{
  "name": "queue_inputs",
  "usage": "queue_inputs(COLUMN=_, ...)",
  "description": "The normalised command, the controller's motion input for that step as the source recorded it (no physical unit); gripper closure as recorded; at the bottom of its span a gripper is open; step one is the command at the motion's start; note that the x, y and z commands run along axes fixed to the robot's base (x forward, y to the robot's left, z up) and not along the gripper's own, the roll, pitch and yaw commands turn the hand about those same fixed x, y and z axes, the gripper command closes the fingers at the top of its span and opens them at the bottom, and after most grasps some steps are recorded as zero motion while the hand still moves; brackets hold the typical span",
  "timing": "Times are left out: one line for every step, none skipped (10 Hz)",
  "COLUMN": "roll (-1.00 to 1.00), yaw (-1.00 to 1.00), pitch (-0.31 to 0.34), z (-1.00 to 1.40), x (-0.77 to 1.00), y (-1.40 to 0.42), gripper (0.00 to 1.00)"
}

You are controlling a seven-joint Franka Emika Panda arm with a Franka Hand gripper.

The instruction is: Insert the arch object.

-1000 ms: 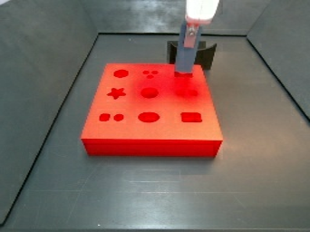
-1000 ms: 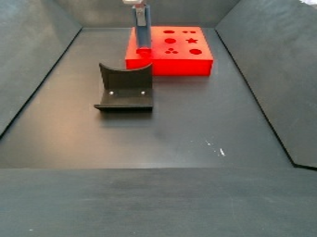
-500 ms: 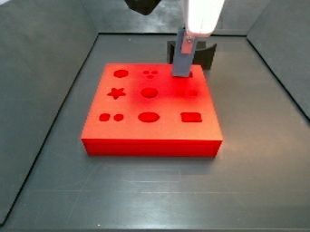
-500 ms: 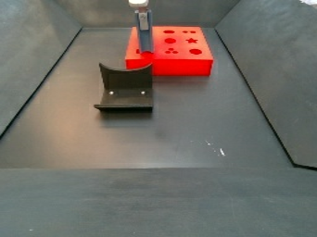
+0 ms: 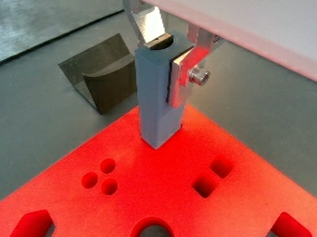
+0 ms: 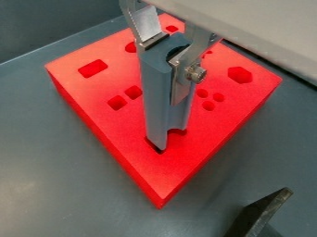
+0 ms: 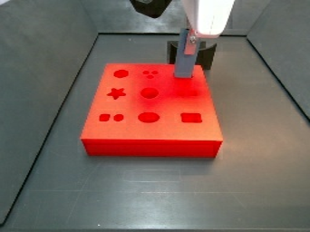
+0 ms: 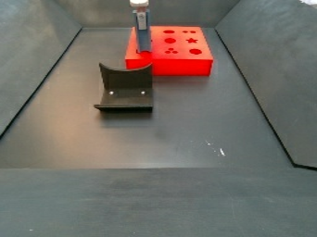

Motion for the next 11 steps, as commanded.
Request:
queue_inputs(roll=0.00, yaw=-0.24, pitch=-0.043, z=-0.32, x=0.00, y=0.06, gripper=1.00)
queue_inputs(roll=-0.02, yaw=-0.41, pitch=-0.031, z=-0.30, x=-0.04, y=0.15, gripper=1.00)
queue_inputs(roll=-0.08, yaw=-0.41, pitch=-0.033, z=-0.22, x=0.00, y=0.11, gripper=1.00)
queue_inputs(roll=-0.12, yaw=-0.22, pitch=-0.043, z=-0.19, x=0.07, y=0.00, gripper=1.00)
queue_inputs(roll=-0.13, yaw=-0.14, pitch=-0.051, z=-0.19, x=0.11, y=0.00, gripper=1.00)
queue_inputs(roll=-0.06, yaw=-0.12, pitch=-0.083, z=-0.47, x=0.10, y=0.00, gripper=1.00)
queue_inputs(roll=0.00, yaw=-0.10, pitch=-0.084, z=-0.60, x=0.13, y=-0.01, gripper=1.00)
queue_inputs(roll=0.00, yaw=-0.12, pitch=-0.083, z=-0.58, x=0.14, y=0.00, gripper=1.00)
queue_inputs(roll=0.00, yaw=-0.13, pitch=-0.096, z=-0.51, x=0.06, y=0.00, gripper=1.00)
queue_inputs(roll=0.00, yaw=0.00, pitch=0.000, z=-0.02, x=0.00, y=0.00, gripper=1.00)
queue_inputs(roll=0.00, yaw=0.00, pitch=0.000, z=0.00, x=0.00, y=0.00, gripper=1.00)
